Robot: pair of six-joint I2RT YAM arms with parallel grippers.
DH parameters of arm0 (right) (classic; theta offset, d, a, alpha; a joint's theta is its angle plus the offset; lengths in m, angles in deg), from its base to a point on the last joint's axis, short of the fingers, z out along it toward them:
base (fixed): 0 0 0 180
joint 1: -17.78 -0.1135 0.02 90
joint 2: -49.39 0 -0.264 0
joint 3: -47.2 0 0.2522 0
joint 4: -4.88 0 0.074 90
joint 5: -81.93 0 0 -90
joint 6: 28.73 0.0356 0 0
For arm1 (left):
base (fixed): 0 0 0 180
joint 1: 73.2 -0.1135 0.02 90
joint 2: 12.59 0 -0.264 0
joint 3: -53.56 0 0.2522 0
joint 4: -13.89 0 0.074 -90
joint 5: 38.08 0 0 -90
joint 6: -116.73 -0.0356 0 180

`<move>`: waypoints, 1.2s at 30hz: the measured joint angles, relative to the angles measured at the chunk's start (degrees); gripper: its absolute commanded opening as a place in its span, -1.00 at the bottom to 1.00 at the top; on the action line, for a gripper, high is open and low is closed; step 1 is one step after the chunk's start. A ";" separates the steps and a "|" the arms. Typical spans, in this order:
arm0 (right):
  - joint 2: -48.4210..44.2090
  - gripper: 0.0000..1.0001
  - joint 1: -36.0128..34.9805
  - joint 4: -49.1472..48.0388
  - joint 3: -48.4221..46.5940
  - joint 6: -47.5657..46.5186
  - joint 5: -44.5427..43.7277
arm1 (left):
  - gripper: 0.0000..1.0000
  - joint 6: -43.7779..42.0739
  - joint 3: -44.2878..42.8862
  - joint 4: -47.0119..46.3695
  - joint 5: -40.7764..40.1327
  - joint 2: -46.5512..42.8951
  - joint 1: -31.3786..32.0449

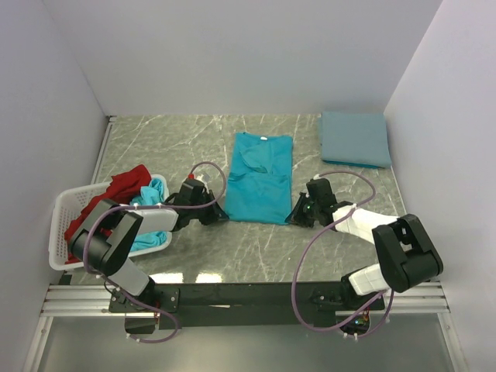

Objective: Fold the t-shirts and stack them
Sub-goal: Fold the tshirt

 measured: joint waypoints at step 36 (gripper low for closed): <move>-36.89 -1.00 -20.02 36.94 -8.72 3.37 -7.48 | -0.99 7.85 4.28 35.32 -12.90 -52.28 16.52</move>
